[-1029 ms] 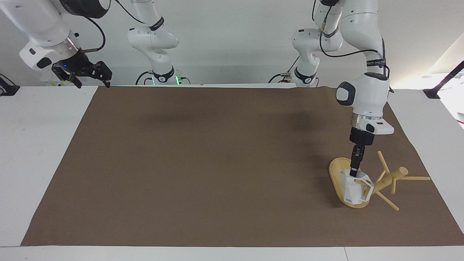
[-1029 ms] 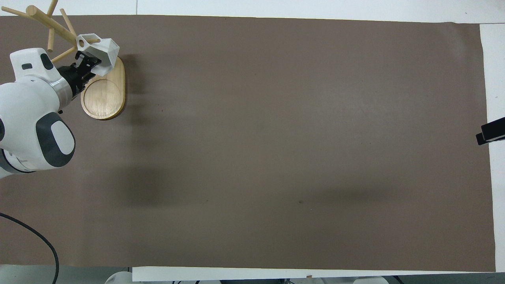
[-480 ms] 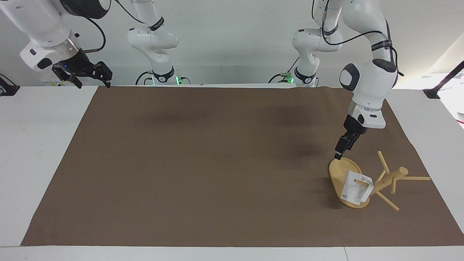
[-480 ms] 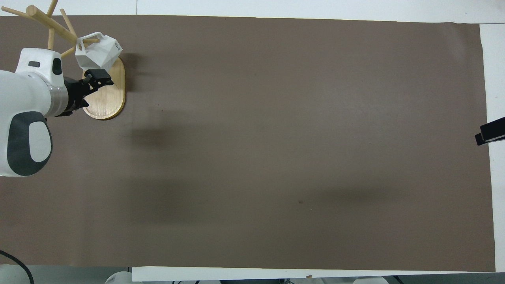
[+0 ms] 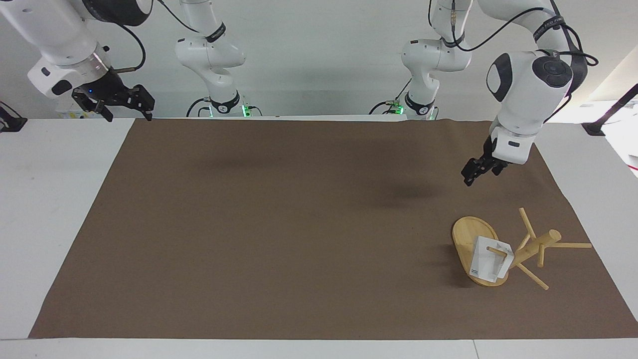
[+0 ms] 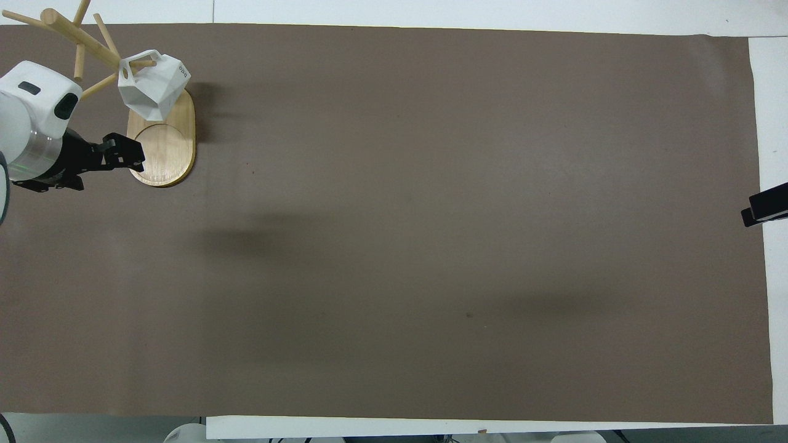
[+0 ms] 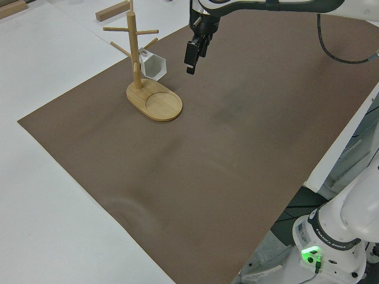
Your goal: Hang cup on rack
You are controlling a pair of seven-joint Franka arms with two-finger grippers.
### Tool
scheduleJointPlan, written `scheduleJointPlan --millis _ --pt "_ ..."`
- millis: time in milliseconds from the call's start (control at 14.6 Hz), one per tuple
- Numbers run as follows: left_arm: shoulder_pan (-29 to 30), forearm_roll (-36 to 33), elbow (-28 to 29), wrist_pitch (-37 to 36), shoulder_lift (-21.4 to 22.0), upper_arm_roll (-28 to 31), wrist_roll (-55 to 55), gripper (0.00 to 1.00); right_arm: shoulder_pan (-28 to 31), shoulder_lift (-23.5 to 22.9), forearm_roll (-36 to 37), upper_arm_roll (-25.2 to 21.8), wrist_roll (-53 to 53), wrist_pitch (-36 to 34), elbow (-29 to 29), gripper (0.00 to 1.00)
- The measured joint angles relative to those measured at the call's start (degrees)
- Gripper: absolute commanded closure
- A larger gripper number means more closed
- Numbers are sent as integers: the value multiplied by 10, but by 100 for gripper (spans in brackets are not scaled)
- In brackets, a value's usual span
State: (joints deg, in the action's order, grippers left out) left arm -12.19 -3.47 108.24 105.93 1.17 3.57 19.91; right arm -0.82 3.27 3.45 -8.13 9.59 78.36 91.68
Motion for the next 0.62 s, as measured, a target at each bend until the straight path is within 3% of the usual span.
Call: scheduleJointPlan --millis 275,618 --pt "4 10 -54 -103 12 2 -81 0 0 0 0 0 0 0 0 1" --pt "81 30 -155 -212 9 5 -182 0 0 0 0 0 0 0 0 1"
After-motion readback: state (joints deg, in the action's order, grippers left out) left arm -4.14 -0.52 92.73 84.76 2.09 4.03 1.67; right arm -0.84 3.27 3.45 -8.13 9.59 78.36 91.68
